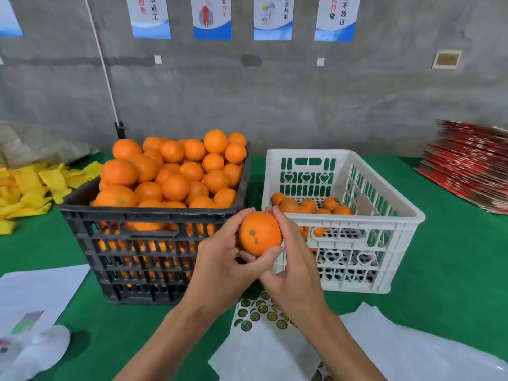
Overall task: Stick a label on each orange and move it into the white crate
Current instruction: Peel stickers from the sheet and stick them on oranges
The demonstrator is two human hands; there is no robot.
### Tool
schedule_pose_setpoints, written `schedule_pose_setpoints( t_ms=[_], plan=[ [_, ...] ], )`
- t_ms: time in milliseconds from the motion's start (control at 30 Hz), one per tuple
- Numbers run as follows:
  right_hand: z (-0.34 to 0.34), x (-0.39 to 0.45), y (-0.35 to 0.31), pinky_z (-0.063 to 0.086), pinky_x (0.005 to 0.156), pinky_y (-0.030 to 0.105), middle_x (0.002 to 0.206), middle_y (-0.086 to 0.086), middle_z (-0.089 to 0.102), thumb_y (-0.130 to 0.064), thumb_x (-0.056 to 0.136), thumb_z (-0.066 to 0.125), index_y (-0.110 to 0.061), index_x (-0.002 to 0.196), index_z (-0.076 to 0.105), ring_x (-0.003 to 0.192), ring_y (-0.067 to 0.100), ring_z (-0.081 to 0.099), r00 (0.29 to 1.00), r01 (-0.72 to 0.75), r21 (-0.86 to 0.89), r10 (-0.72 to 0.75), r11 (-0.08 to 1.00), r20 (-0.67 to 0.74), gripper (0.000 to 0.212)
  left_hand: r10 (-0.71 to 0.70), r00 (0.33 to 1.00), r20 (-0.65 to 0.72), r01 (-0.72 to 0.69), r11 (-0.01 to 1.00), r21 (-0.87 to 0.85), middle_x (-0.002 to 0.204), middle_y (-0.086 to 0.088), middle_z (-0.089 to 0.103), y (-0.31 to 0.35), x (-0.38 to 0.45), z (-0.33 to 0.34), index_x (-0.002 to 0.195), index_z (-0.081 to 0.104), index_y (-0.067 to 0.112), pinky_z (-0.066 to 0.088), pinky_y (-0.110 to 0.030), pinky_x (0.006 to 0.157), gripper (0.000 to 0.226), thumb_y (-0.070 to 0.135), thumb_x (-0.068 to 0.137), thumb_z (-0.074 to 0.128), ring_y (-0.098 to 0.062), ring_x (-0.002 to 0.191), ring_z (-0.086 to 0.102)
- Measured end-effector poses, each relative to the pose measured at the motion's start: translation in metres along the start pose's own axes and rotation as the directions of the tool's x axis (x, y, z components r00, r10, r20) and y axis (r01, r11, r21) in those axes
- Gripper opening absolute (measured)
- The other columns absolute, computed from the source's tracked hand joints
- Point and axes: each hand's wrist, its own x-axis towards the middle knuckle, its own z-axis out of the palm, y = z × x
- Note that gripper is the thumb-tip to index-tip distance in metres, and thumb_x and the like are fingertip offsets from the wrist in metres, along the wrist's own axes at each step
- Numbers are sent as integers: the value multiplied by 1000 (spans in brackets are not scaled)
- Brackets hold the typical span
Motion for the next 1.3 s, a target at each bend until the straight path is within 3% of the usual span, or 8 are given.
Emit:
schedule_pose_setpoints(
  t_ms=[200, 367, 467, 733, 933, 1067, 1200, 1300],
  plan=[
    [7, -71, 32, 50, 106, 34, 150, -30, 40, -61, 90, 60, -47, 155, 29, 134, -4, 44, 849, -311, -137, 340, 940, 405, 74, -261, 960, 105, 260, 965, 21, 116, 22, 71, -75, -56, -2, 130, 57, 54, 62, -24, 83, 62, 66, 76, 83, -11, 102, 76],
    [15, -101, 60, 39, 104, 23, 133, -31, 49, -73, 88, 61, -40, 149, 46, 115, -18, 38, 688, -265, -221, 345, 939, 639, 70, -413, 910, 24, 414, 910, -28, 112, 17, 76, -126, -87, -8, 134, 59, 35, 62, -23, 84, 61, 54, 81, 82, -12, 100, 77],
    [22, -109, 67, 30, 108, 21, 140, -29, 45, -80, 86, 53, -43, 144, 55, 124, -8, 35, 646, -136, -273, 294, 952, 704, 69, -424, 905, -39, 421, 905, -61, 107, 7, 78, -135, -98, -6, 132, 60, 34, 61, -21, 79, 47, 46, 90, 76, -17, 95, 78],
    [28, -114, 72, 33, 72, 20, 109, -23, 43, -85, 86, 38, -39, 130, 68, 69, -4, 39, 708, -132, -409, 375, 903, 599, 70, -477, 879, 17, 476, 875, -91, 100, 3, 79, -140, -105, 4, 136, 54, 31, 61, -24, 79, 46, 45, 94, 69, -22, 88, 80],
    [28, -116, 70, 27, 64, 12, 104, -19, 50, -66, 94, 52, -37, 118, 76, 69, -3, 44, 735, -211, -363, 392, 908, 554, 44, -476, 879, 11, 476, 876, -85, 96, 0, 80, -142, -106, 7, 134, 52, 34, 58, -19, 77, 47, 50, 93, 68, -21, 83, 79],
    [30, -117, 70, 35, 64, 22, 97, -17, 47, -46, 98, 63, -37, 107, 77, 73, 5, 53, 756, -271, -363, 431, 891, 493, 20, -485, 874, 8, 484, 872, -70, 91, 0, 79, -142, -105, 8, 132, 52, 34, 59, -20, 75, 48, 53, 90, 66, -20, 80, 79],
    [30, -116, 68, 36, 63, 18, 92, -18, 43, -83, 87, 50, -36, 115, 75, 65, 4, 49, 756, -182, -411, 394, 893, 522, 60, -470, 883, 5, 469, 881, -71, 93, 4, 79, -143, -104, 8, 131, 52, 33, 59, -19, 77, 48, 53, 90, 65, -18, 82, 78],
    [28, -115, 67, 38, 65, 20, 94, -17, 42, -87, 86, 39, -32, 120, 74, 67, 4, 45, 743, -121, -431, 369, 894, 558, 74, -463, 886, 10, 463, 883, -78, 85, -4, 79, -143, -105, 8, 131, 51, 35, 59, -21, 79, 44, 51, 92, 64, -19, 81, 78]
  ],
)
